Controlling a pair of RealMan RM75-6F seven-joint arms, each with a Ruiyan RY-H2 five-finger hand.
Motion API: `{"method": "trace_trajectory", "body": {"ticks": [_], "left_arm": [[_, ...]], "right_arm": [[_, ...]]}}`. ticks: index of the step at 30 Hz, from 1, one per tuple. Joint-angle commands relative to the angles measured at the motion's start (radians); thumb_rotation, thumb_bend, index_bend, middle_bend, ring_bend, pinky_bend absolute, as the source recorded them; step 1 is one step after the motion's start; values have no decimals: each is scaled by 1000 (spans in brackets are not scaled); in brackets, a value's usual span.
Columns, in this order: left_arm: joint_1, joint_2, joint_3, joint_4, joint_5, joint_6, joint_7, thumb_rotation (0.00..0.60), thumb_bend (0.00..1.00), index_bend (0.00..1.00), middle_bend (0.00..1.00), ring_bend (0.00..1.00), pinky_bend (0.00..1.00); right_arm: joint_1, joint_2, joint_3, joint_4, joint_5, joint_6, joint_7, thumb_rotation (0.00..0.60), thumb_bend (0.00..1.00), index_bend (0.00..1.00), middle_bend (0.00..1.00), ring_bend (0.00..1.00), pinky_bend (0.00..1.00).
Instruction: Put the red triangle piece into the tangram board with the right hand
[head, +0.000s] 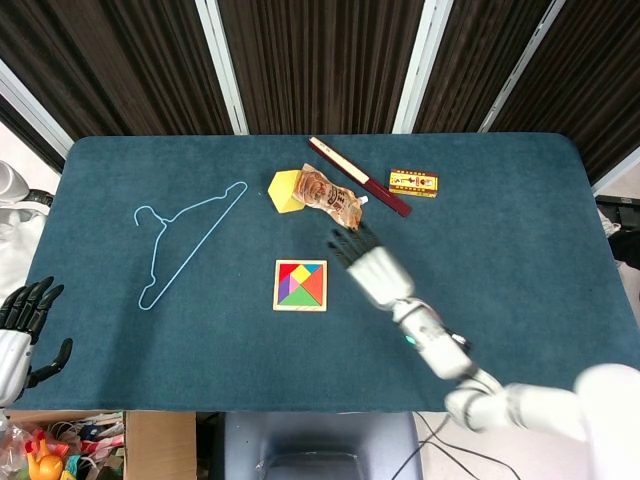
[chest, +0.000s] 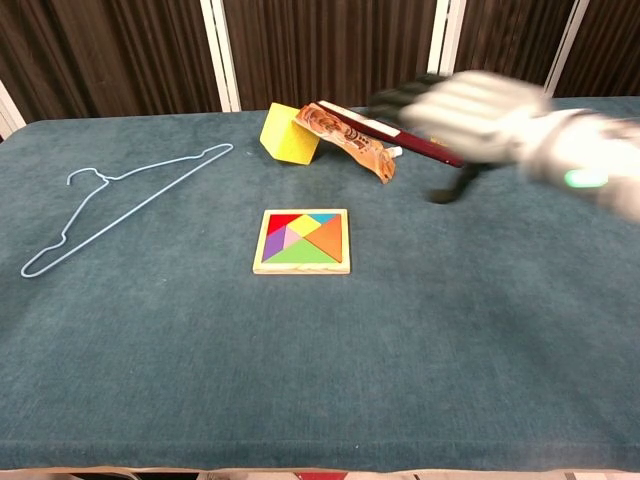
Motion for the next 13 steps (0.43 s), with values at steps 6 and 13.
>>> {"method": "trace_trajectory", "body": {"ticks": [6,13], "left_arm": [[-7,-21,-10,-12,-18,-17,61,600,463,0,0,0,73],[-13,-30,-16,-24,-29,-29,100,600,463,0,0,0,73]], "right_arm": [[-522,297,-168,-202,-68,523,366,600,304,0,0,0,0],[-589,310,-145,-130,-146,563,487,600,289,0,0,0,0]]}}
